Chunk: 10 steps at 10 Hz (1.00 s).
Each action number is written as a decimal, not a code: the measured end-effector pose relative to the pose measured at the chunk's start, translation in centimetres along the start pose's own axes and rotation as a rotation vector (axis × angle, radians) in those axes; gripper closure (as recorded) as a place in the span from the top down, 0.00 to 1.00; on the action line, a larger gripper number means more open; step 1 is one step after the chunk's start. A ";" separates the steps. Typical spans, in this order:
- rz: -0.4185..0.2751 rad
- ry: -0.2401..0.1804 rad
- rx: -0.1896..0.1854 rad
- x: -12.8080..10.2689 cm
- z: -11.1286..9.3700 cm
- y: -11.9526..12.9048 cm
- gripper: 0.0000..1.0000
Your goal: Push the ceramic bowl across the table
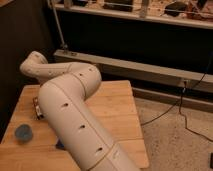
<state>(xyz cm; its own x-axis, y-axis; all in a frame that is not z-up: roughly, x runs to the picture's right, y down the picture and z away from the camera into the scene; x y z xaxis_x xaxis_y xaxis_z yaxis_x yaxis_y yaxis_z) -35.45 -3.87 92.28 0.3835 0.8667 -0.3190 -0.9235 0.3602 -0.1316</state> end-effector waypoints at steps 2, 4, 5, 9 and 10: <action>-0.001 0.009 -0.015 0.8 -3.0 0.3 0.00; 0.004 0.030 -0.017 2.7 -4.6 -0.7 0.00; 0.009 0.043 -0.023 3.6 -4.8 -1.0 0.00; -0.015 0.111 -0.069 7.1 -4.4 0.9 0.00; -0.028 0.123 -0.075 7.6 -4.2 1.4 0.00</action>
<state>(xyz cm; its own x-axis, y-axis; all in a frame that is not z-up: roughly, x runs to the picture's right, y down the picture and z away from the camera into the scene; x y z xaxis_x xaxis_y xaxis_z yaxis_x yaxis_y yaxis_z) -33.81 1.74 85.78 0.4103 0.8063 -0.4260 -0.9117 0.3530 -0.2101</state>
